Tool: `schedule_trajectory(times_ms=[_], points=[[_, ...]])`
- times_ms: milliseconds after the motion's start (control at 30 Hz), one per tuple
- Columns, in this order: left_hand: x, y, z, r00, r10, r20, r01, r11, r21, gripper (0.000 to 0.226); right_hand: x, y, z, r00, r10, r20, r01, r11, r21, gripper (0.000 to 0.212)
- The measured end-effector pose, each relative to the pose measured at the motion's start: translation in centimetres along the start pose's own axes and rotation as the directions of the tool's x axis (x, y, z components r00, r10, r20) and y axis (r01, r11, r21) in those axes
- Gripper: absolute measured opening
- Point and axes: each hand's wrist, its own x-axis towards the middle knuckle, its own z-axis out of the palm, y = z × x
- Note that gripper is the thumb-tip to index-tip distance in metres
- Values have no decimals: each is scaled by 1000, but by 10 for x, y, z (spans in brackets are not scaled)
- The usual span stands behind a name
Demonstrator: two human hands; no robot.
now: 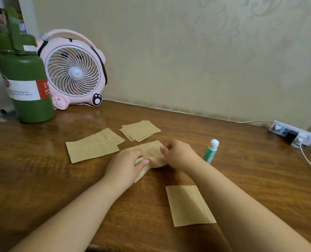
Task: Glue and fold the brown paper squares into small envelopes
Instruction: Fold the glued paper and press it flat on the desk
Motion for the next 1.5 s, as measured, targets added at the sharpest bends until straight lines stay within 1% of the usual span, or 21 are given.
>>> schedule_trajectory(times_ms=[33, 100, 200, 233, 267, 300, 333, 367, 400, 467, 500, 533, 600, 667, 733, 833, 1167, 1500], points=[[-1, 0, 1, 1000, 5, 25, -5, 1000, -2, 25, 4, -4, 3, 998, 59, 37, -59, 998, -4, 43], [-2, 1, 2, 997, -2, 77, 2, 1000, -7, 34, 9, -8, 8, 993, 102, 59, -105, 994, 43, 42], [-2, 0, -1, 991, -8, 132, 10, 1000, -19, 40, 5, -8, 7, 995, 96, -18, -91, 977, 191, 43], [-3, 0, -3, 989, -4, 151, 4, 1000, -1, 40, -1, -6, 4, 995, 90, -42, -79, 975, 207, 42], [-3, -1, -6, 986, 0, 165, -4, 1000, 23, 39, -9, -3, 0, 994, 68, -84, -51, 982, 182, 36], [-3, 0, -9, 985, -1, 173, -6, 999, 43, 38, -19, 4, -6, 989, 36, -141, -17, 991, 131, 24], [-3, 1, -13, 986, -2, 166, -7, 998, 58, 38, -32, 13, -13, 979, -1, -205, 22, 995, 99, 15], [-4, 4, -17, 991, 5, 137, -15, 997, 72, 37, -47, 24, -20, 964, -24, -266, 51, 994, 98, 21], [-8, 8, -20, 995, 20, 96, -28, 996, 82, 37, -62, 36, -27, 947, -18, -320, 65, 988, 138, 24], [-22, 19, -26, 998, 65, 5, -65, 996, 54, 35, -90, 58, -36, 923, 48, -381, 64, 959, 275, 24], [-35, 27, -27, 995, 98, -19, -97, 995, 26, 33, -101, 68, -37, 920, 92, -380, 46, 939, 340, 25], [-50, 35, -27, 991, 137, -12, -137, 991, 5, 30, -109, 78, -35, 924, 144, -355, 16, 912, 411, 25], [-78, 52, -25, 971, 216, 103, -214, 976, -27, 26, -119, 91, -24, 936, 217, -277, -41, 849, 527, 23], [-96, 54, -19, 944, 289, 158, -279, 957, -83, 22, -124, 99, -13, 945, 237, -225, -68, 817, 573, 22], [-105, 47, -10, 927, 338, 163, -323, 940, -110, 23, -125, 104, -4, 947, 237, -215, -70, 809, 584, 22], [-111, 38, -4, 913, 376, 159, -359, 925, -128, 27, -124, 107, 4, 948, 211, -237, -43, 827, 561, 21], [-113, 37, -1, 900, 399, 174, -393, 917, -72, 30, -126, 115, 6, 949, 164, -269, 2, 849, 528, 18], [-113, 38, -1, 895, 418, 154, -414, 908, -55, 31, -124, 114, 7, 951, 156, -266, 2, 859, 512, 19]])
